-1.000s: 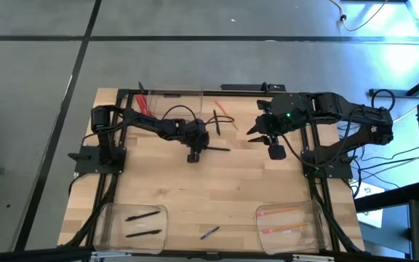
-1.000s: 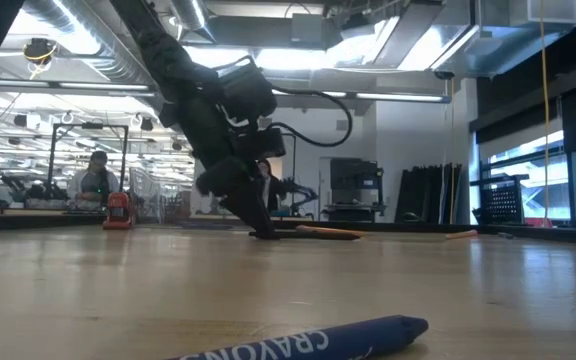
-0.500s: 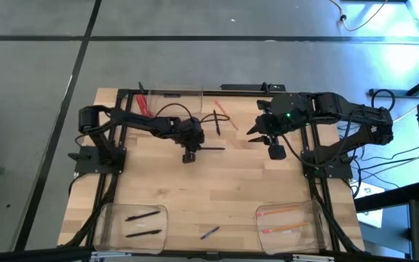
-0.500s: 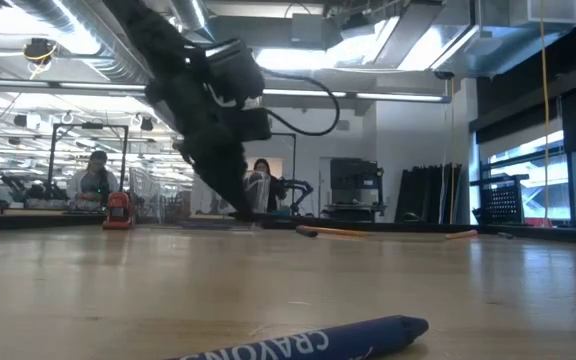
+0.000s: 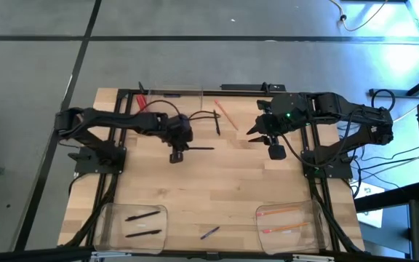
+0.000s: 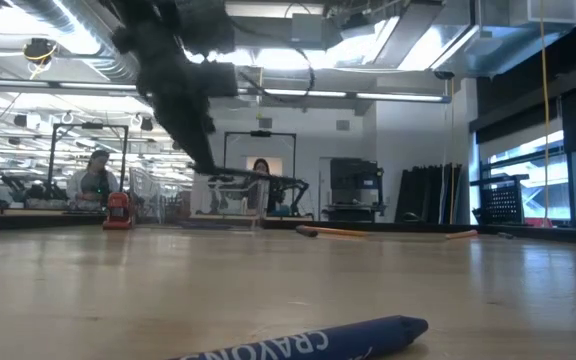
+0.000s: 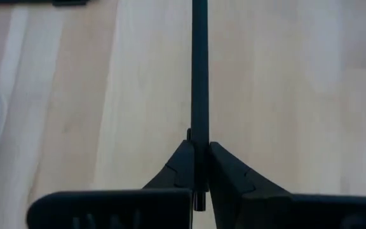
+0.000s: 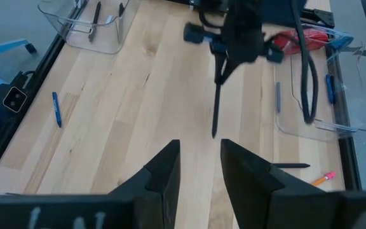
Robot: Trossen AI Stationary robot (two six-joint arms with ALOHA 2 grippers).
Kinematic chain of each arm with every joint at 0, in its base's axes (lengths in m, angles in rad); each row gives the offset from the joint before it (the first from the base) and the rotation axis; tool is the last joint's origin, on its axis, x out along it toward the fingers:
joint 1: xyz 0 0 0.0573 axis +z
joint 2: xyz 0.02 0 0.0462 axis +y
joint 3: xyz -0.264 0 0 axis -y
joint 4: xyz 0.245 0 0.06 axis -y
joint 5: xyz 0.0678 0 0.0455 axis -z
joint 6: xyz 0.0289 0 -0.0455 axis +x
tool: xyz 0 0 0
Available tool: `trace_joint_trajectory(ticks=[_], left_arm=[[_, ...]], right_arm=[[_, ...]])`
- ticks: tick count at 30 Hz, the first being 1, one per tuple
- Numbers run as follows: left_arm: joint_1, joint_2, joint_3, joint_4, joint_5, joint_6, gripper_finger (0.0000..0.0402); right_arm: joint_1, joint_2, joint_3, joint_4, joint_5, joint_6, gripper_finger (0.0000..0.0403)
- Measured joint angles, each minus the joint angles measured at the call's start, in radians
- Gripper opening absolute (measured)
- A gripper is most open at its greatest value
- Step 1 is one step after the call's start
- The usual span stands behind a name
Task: Sort crayons/erasers/pens/pencils in bins
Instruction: Put the black pen into the bottom left transparent bin
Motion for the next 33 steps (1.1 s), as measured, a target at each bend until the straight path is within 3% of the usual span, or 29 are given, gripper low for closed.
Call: trace_joint_trajectory(ticks=[11,22,28,33], left_arm=[[-0.117,-0.249,0.002,-0.252,0.002,-0.184,0.0012],[-0.279,-0.461,0.002,-0.492,0.043,-0.476,0.0012],[-0.4,-0.54,0.004,-0.502,0.076,-0.618,0.0012],[-0.493,-0.559,0.004,-0.502,0.166,-0.768,0.0012]], right_arm=[[0.0,0.0,0.0,0.0,0.0,-0.004,0.0115],[0.0,0.0,0.0,0.003,0.0,-0.026,0.0115],[0.0,0.0,0.0,0.005,0.0,-0.024,0.0115],[0.0,0.0,0.0,0.007,0.0,-0.023,0.0115]])
